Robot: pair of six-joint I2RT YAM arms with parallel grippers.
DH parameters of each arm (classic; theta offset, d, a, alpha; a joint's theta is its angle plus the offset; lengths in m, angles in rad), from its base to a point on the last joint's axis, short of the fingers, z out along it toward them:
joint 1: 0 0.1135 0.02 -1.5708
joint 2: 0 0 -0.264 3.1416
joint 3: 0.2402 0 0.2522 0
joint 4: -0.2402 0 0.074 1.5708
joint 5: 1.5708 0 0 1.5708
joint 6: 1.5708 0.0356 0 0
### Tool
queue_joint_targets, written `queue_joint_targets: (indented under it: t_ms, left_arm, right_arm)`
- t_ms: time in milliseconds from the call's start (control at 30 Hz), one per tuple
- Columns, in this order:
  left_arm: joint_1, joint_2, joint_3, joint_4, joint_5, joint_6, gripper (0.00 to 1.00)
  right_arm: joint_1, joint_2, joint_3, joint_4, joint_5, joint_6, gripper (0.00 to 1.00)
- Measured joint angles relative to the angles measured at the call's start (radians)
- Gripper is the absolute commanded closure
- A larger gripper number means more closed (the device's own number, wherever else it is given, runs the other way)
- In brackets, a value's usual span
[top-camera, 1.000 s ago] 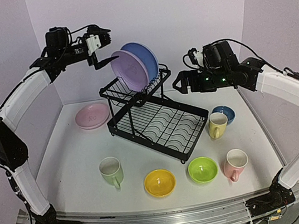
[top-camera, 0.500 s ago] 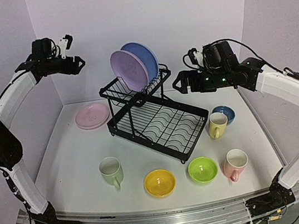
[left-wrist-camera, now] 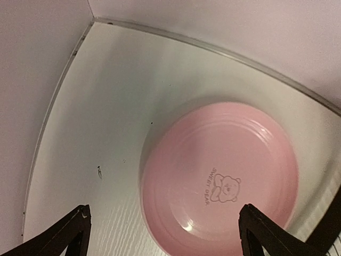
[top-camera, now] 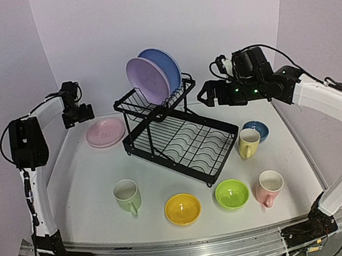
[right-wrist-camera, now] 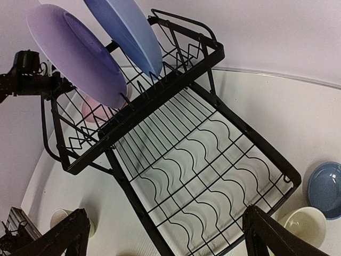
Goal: Load the mixed dishes into the dish rack
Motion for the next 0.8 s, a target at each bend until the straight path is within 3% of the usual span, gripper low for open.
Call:
queue_joint_targets:
  t_ms: [167,367,600,800]
  left_arm:
    - [0.004,0.112,0.031,0.001,-0.018,0.010,0.06]
    - [0.018,0.166,0.033,0.008,-0.003,0.031,0.16]
    - [0.027,0.196,0.022,0.022,0.087,0.037,0.44]
    - [0.026,0.201,0.016,0.022,0.184,0.035,0.71]
  right_arm:
    - [0.000,0.000,-0.003,0.000,0.002,0.004,0.03]
    - [0.000,-0.002,-0.019,0.000,0.007,0.010,0.03]
    - [-0.007,-0.002,-0.035,0.002,-0.005,0.014,0.02]
    - [-0.050,0.007,-0.088,0.002,-0.101,0.043,0.02]
